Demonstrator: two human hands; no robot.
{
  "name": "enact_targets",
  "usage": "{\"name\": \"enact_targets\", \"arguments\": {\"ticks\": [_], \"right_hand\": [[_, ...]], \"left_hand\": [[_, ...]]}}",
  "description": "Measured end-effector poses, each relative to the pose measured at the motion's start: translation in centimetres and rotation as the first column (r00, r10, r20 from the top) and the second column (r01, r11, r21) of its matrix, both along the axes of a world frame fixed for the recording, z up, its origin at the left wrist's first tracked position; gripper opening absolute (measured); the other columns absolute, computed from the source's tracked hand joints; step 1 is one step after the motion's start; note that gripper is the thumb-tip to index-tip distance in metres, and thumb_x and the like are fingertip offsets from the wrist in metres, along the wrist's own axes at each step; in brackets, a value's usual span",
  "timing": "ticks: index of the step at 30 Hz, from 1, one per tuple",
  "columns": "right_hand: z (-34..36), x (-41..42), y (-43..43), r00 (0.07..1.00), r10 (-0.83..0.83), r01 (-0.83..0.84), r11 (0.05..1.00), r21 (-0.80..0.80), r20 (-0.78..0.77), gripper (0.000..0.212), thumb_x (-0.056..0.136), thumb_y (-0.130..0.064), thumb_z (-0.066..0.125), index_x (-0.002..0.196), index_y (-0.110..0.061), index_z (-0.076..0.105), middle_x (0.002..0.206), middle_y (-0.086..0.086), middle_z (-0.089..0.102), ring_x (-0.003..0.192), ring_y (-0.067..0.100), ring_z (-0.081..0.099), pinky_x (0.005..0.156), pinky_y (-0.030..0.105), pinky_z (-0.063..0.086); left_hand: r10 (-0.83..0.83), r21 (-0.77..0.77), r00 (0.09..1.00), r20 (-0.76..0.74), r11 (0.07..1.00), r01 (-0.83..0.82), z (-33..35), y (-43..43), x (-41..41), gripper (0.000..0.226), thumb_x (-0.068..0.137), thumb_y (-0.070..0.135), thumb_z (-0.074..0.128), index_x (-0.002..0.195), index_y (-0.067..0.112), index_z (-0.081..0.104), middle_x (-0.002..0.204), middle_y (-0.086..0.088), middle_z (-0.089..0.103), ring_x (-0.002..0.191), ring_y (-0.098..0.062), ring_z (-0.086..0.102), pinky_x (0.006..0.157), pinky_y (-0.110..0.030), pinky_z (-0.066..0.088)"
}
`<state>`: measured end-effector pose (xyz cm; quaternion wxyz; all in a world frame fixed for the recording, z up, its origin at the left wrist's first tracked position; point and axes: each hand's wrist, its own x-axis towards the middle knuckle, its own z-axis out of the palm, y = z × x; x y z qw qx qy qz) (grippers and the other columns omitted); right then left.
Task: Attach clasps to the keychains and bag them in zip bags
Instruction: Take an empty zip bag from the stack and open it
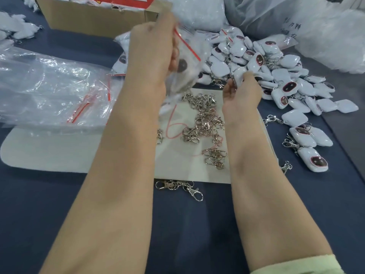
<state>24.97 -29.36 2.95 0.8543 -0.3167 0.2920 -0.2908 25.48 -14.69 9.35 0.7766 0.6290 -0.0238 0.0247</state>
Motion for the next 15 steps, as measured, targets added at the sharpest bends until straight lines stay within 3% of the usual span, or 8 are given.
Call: {"name": "enact_targets", "arguments": {"ticks": [4,8,10,12,13,15], "right_hand": [[0.0,0.4,0.6,0.998,0.055,-0.058,0.994,-0.09,-0.038,0.031,0.096,-0.009,0.046,0.126,-0.004,0.053,0.088,0.009,0.055,0.059,0.013,0.053,0.052,0.02,0.046],[-0.1,0.5,0.0,0.997,0.08,-0.081,0.995,-0.065,-0.02,0.033,0.095,-0.006,0.047,0.128,-0.004,0.053,0.097,0.011,0.057,0.06,0.014,0.055,0.052,0.02,0.049],[-0.3,0.8,-0.1,0.992,0.125,-0.126,0.986,-0.111,-0.023,0.039,0.096,-0.003,0.047,0.136,-0.006,0.047,0.112,0.015,0.057,0.063,0.015,0.056,0.056,0.02,0.051],[-0.4,1.2,0.1,0.982,0.155,-0.178,0.948,-0.264,-0.106,0.044,0.096,-0.002,0.05,0.138,-0.002,0.041,0.128,0.022,0.052,0.068,0.015,0.056,0.06,0.019,0.051],[-0.5,1.2,0.3,0.979,0.154,-0.191,0.925,-0.328,-0.136,0.042,0.094,-0.002,0.054,0.135,0.004,0.042,0.127,0.025,0.053,0.067,0.014,0.056,0.06,0.018,0.05],[-0.9,1.3,0.3,0.977,0.137,-0.191,0.898,-0.395,-0.161,0.025,0.092,-0.002,0.059,0.112,0.01,0.052,0.098,0.02,0.061,0.056,0.009,0.057,0.054,0.017,0.048]], "left_hand": [[0.005,0.26,1.0,-0.012,0.966,-0.002,-1.6,-0.1,0.2,0.031,0.09,0.016,0.048,0.06,0.016,0.043,0.055,-0.001,0.041,0.048,-0.016,0.037,0.048,-0.02,0.029],[0.041,0.041,0.992,0.119,0.998,-0.046,-0.2,-0.2,0.2,0.038,0.092,0.009,0.046,0.055,0.018,0.04,0.042,0.011,0.036,0.037,-0.006,0.031,0.043,-0.019,0.029],[0.088,0.127,0.968,0.236,0.984,-0.121,-0.2,-0.2,0.4,0.037,0.093,0.01,0.046,0.057,0.018,0.038,0.046,0.008,0.038,0.038,-0.004,0.033,0.044,-0.016,0.031],[0.052,0.388,0.955,0.293,0.906,-0.168,-1.3,-0.9,0.1,0.032,0.093,0.018,0.049,0.062,0.017,0.043,0.061,0.004,0.046,0.05,-0.005,0.042,0.05,-0.01,0.036],[0.01,0.505,0.956,0.294,0.847,-0.165,-2.3,-1.5,0.1,0.027,0.093,0.021,0.051,0.067,0.015,0.05,0.077,0.001,0.055,0.063,-0.006,0.05,0.061,-0.009,0.041],[-0.077,0.642,0.951,0.3,0.753,-0.142,-4.1,-2.6,0.1,0.019,0.09,0.023,0.056,0.076,0.01,0.06,0.118,-0.002,0.053,0.101,-0.009,0.052,0.087,-0.012,0.032]]}}
